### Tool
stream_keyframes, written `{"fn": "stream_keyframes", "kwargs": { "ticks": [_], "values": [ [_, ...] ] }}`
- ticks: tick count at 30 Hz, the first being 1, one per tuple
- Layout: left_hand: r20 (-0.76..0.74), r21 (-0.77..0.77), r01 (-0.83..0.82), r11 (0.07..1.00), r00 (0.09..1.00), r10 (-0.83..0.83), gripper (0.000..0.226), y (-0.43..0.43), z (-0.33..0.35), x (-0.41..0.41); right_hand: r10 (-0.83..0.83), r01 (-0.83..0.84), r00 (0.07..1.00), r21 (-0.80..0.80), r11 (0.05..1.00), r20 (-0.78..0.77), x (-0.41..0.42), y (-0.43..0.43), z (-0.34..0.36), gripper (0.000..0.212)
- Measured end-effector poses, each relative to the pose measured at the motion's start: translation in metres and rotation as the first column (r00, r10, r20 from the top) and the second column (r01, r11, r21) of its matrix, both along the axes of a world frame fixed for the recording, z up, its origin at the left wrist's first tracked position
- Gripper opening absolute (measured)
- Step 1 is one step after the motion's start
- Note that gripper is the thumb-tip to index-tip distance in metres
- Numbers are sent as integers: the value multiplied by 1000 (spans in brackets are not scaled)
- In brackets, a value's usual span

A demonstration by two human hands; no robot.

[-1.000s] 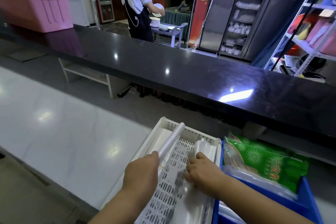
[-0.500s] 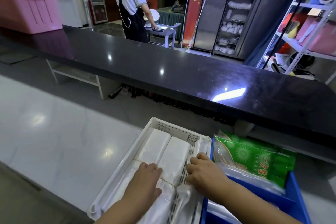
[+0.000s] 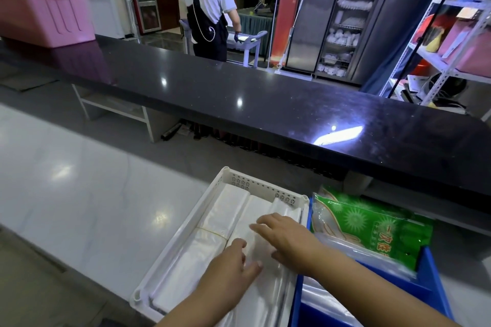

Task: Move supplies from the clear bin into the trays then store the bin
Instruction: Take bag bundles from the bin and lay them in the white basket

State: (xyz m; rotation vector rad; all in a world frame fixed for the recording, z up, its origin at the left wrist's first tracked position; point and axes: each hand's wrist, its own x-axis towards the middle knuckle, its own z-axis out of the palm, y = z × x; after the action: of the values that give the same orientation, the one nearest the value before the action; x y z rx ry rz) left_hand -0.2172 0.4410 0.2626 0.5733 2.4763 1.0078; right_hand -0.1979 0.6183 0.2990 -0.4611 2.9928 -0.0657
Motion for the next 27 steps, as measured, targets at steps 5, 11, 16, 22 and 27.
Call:
{"fn": "stream_keyframes", "kwargs": {
  "ticks": [5,11,16,22,27],
  "values": [
    [-230,-111,-45,993,973,19,57,9,-7,4,-99,98,993,-19,995,-59,7,22,1,58],
    [-163,-62,-93,994,983,82,41,28,1,11,-159,151,984,-98,984,-82,19,32,-1,43],
    [60,-2,-121,993,991,121,50,41,3,15,-172,152,978,-163,975,-121,30,39,-1,37],
    [-242,-170,-89,981,969,46,39,32,6,13,-164,122,971,-233,965,-172,42,48,-5,34],
    [-496,-304,-84,949,865,-82,48,27,0,15,-138,85,979,-313,946,-153,39,44,-19,30]
  ]
}}
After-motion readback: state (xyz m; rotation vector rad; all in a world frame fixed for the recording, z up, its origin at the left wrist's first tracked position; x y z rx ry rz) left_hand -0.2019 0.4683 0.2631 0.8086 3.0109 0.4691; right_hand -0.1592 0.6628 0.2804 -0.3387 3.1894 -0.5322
